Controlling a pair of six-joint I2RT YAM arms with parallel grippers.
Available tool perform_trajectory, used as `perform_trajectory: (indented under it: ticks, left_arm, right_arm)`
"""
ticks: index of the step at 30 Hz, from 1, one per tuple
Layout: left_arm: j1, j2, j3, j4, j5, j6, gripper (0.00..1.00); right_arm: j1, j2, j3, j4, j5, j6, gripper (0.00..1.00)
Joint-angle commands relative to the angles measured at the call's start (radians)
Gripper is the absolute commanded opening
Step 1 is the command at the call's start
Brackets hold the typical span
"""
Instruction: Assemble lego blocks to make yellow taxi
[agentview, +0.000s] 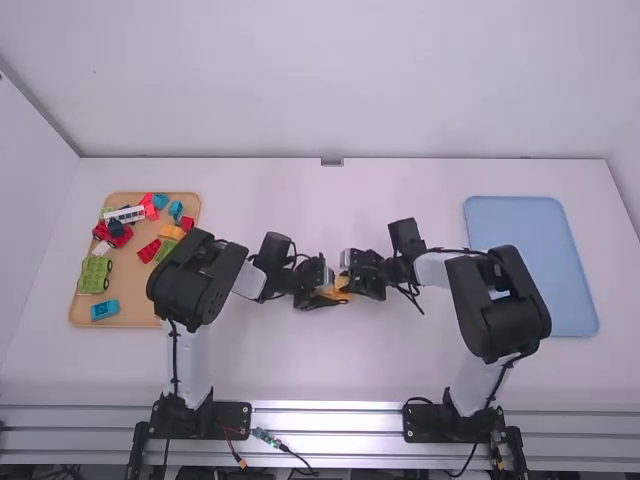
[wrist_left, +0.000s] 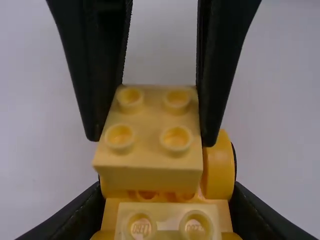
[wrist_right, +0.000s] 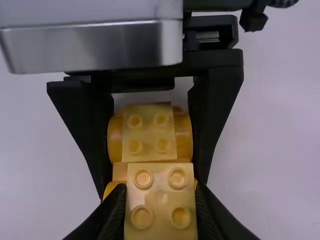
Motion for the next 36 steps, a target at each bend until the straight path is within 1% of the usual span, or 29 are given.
perform_trajectory:
  ticks: [1, 4, 8, 11, 13, 17, 22, 25, 28, 34, 35, 36]
  left_arm:
    - [-0.003, 0.005, -0.005, 0.006, 0.036, 0.003, 0.56]
    - [-0.003, 0.005, -0.004, 0.004, 0.037, 0.003, 0.55]
    - [-0.003, 0.005, 0.0, -0.001, 0.035, 0.003, 0.54]
    - [-0.003, 0.005, 0.002, -0.004, 0.038, 0.003, 0.53]
    - [-0.003, 0.005, -0.001, 0.003, 0.035, 0.003, 0.53]
    - [0.004, 0.005, 0.004, -0.001, 0.035, 0.003, 0.52]
    - [-0.002, 0.005, 0.011, -0.018, 0.035, 0.003, 0.51]
    - [-0.002, 0.005, 0.018, -0.031, 0.036, 0.003, 0.51]
    - [0.004, 0.005, 0.02, -0.034, 0.039, 0.003, 0.5]
    - [-0.002, 0.005, 0.011, -0.024, 0.035, 0.003, 0.5]
    - [-0.002, 0.005, 0.014, -0.027, 0.036, 0.003, 0.5]
    - [-0.002, 0.005, 0.015, -0.028, 0.036, 0.003, 0.5]
  right_arm:
    - [0.018, -0.024, -0.014, -0.007, 0.019, 0.011, 0.0]
    - [0.041, -0.008, -0.014, 0.011, 0.072, 0.034, 0.0]
    - [0.062, 0.024, -0.009, 0.038, 0.095, 0.066, 0.0]
    - [0.052, 0.021, 0.004, -0.023, 0.091, 0.021, 0.0]
    - [0.039, 0.021, 0.028, -0.11, 0.087, -0.037, 0.0]
    - [0.036, 0.021, 0.04, -0.167, 0.06, -0.099, 0.0]
    - [0.044, 0.022, 0.021, -0.137, 0.061, -0.098, 0.0]
    - [0.035, 0.022, -0.002, -0.081, 0.058, -0.097, 0.0]
    - [0.039, 0.022, -0.013, -0.034, 0.04, -0.055, 0.0]
    - [0.035, 0.022, -0.013, -0.031, 0.037, -0.042, 0.0]
    - [0.035, 0.022, -0.013, -0.032, 0.038, -0.042, 0.19]
    - [0.035, 0.022, -0.013, -0.033, 0.039, -0.041, 0.36]
